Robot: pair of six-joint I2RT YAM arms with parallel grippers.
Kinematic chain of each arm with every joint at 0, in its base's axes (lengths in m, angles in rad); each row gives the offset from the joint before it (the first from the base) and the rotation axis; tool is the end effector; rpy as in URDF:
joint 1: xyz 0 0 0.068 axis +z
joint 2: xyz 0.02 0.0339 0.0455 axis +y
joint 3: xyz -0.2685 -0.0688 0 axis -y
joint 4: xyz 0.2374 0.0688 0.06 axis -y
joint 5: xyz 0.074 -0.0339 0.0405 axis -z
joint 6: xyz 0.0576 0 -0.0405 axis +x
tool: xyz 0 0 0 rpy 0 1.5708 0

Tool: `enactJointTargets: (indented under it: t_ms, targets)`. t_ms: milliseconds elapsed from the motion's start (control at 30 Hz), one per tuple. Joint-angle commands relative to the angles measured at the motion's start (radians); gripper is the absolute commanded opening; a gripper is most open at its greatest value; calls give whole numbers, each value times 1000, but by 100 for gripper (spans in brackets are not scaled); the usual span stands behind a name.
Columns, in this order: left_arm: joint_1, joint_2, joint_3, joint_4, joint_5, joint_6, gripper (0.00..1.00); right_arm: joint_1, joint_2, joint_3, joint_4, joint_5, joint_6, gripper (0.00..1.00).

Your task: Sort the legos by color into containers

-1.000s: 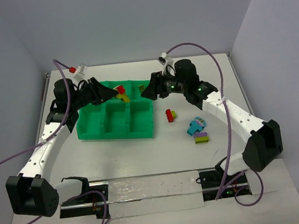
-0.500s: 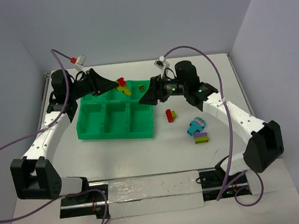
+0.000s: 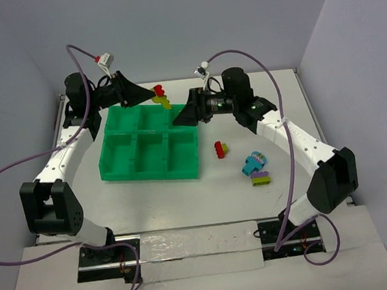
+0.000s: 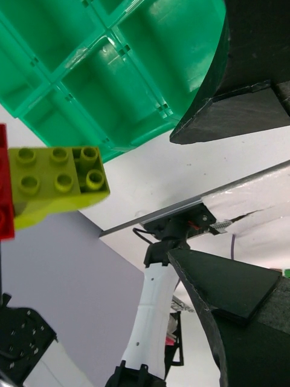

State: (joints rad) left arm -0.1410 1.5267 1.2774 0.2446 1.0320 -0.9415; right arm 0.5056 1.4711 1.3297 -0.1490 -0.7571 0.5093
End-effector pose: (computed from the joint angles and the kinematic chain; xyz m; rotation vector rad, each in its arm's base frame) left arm 0.3461 -0.0991 0.3808 0.2086 1.8257 -1.5985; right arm 0.2851 0.2031 0.3734 -0.5707 1.9397 1.3756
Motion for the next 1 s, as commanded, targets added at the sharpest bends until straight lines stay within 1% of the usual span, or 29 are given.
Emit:
enactJointTargets:
  t_ms: [0,133,267,333,400,433,467,600,733,867,967]
  targets:
    - [7,16,67,82,71,-59,0,-6,15,66,39,-20,6,78]
    - [6,15,63,96,87,-78,0,-9,36,101,-3,-38,-36,80]
    - [6,10,55,77,91,-43,0,-23,31,99,15,-80,-46,80]
    - [7,4,46,73,93,-17,0,-33,25,79,69,-109,-17,80]
    - [7,-7,42,34,75,25,0,-46,22,42,130,-139,43,80]
    - [7,-15,34,39,71,23,0,-56,26,27,189,-171,63,80]
    - [7,-17,31,56,74,-2,0,-60,36,25,208,-185,86,80]
    - [7,-19,35,65,93,-11,0,-67,60,45,213,-199,92,81]
    - [7,-14,69,-20,106,38,0,-67,102,98,195,-221,98,81]
    - [7,-25,79,-25,108,38,0,-67,134,133,205,-234,105,82]
    - [7,-27,69,0,105,24,0,-67,178,188,160,-229,82,82]
